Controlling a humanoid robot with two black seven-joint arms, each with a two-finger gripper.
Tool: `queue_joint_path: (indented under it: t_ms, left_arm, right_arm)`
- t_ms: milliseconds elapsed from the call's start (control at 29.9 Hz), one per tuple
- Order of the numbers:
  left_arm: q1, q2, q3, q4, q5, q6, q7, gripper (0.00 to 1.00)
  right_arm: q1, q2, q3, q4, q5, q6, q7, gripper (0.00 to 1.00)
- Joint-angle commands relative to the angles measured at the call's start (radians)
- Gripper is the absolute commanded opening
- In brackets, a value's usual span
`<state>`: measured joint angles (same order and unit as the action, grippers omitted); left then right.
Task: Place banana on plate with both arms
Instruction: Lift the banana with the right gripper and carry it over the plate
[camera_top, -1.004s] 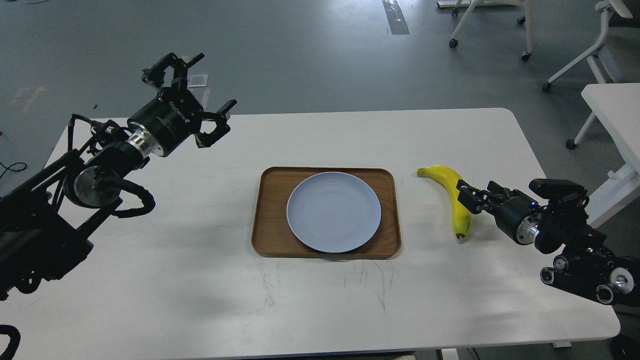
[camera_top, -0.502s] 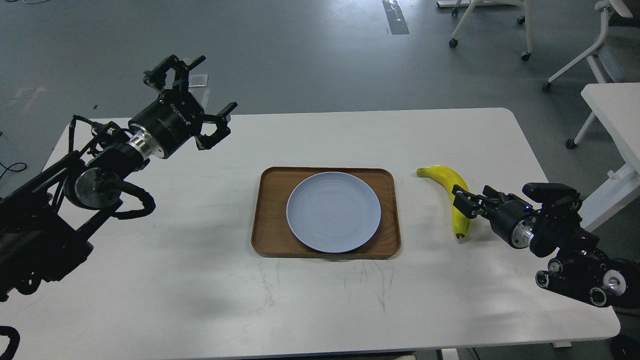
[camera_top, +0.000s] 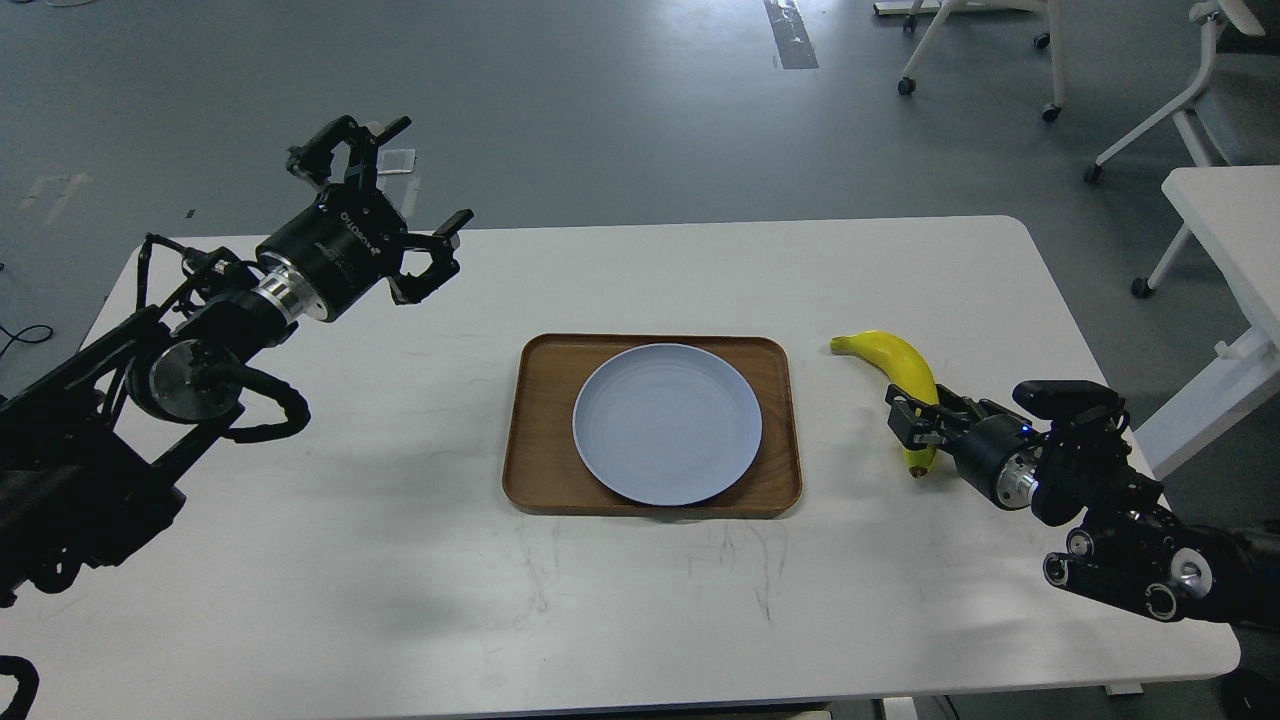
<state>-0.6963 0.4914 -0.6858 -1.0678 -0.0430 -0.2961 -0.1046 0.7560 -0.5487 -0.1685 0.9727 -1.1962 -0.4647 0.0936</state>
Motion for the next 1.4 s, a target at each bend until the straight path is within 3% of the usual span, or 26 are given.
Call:
queue_joint_path:
  t_ms: [0, 100, 201, 636, 1037, 1371]
  left_arm:
    - [0.001, 0.001, 0.000, 0.000, 0.000, -0.001, -0.015, 0.98]
    - [0.001, 0.001, 0.000, 0.000, 0.005, -0.001, -0.018, 0.98]
    - [0.001, 0.001, 0.000, 0.000, 0.005, 0.000, -0.018, 0.98]
    - [0.001, -0.001, 0.000, 0.000, 0.006, 0.003, -0.020, 0.98]
    - [0.001, -0.002, 0.000, 0.000, 0.006, 0.003, -0.032, 0.98]
    - [0.000, 0.003, -0.009, 0.000, 0.006, 0.002, -0.033, 0.98]
  right_arm:
    - [0.003, 0.003, 0.000, 0.000, 0.001, -0.003, 0.003, 0.29]
    - [0.003, 0.003, 0.000, 0.003, 0.004, -0.008, 0.008, 0.25]
    - [0.002, 0.001, 0.000, 0.003, 0.004, -0.009, 0.008, 0.00]
    - [0.029, -0.007, 0.014, 0.001, 0.012, -0.024, 0.011, 0.00]
    - [0.227, -0.027, 0.004, 0.103, 0.012, -0.024, 0.020, 0.00]
    - [0.396, 0.205, -0.163, 0.080, 0.017, -0.024, 0.035, 0.00]
